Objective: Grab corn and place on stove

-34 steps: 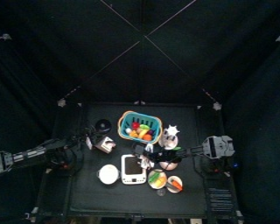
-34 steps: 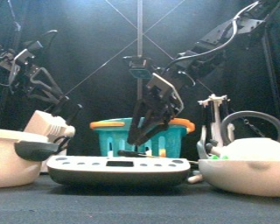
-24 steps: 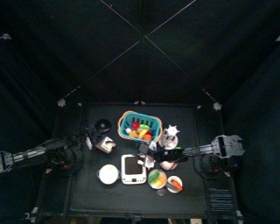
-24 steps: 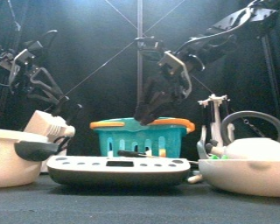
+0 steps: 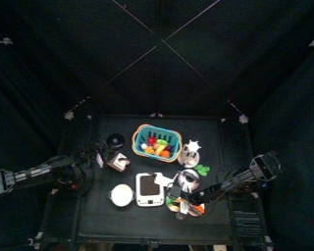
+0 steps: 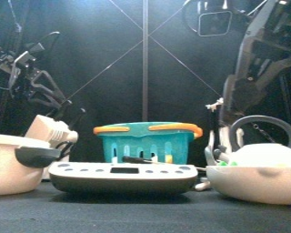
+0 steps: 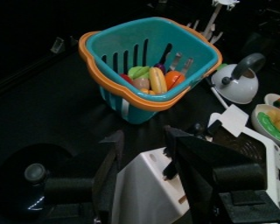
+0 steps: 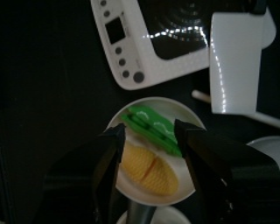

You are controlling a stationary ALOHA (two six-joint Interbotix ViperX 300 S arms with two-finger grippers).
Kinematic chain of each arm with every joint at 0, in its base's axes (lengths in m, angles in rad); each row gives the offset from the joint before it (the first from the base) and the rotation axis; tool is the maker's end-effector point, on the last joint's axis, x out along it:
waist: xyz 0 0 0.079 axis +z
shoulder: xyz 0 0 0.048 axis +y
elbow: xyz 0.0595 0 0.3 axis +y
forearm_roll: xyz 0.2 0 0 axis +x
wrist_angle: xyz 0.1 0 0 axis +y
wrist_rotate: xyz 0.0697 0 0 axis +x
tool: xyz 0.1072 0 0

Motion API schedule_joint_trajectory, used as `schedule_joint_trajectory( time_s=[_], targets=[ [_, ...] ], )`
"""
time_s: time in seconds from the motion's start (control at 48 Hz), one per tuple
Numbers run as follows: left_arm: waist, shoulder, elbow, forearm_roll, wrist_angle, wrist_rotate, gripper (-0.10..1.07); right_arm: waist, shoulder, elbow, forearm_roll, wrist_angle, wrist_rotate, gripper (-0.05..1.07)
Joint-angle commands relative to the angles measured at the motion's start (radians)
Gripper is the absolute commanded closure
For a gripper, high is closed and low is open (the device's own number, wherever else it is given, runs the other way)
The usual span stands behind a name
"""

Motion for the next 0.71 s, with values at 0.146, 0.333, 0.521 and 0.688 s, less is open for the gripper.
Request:
schedule_joint_trajectory(
  time_s=[0.146, 0.333, 0.521, 0.688],
  targets=[
    [0.003, 0.002, -0.017, 0.003, -0.005, 0.002, 0.17, 0.037, -0.005, -0.015, 0.087, 0.046, 0.0, 0.19],
    [0.002, 0.002, -0.015, 0.003, -0.005, 0.002, 0.17, 0.063, 0.008, -0.009, 0.156, 0.081, 0.0, 0.19],
    [0.003, 0.002, -0.015, 0.002, -0.005, 0.002, 0.17, 0.064, 0.038, -0.008, 0.156, 0.141, -0.003, 0.19],
    [0.003, 0.002, -0.014, 0.003, -0.003, 0.002, 0.16, 0.063, 0.075, -0.037, 0.155, 0.146, -0.003, 0.19]
  ],
)
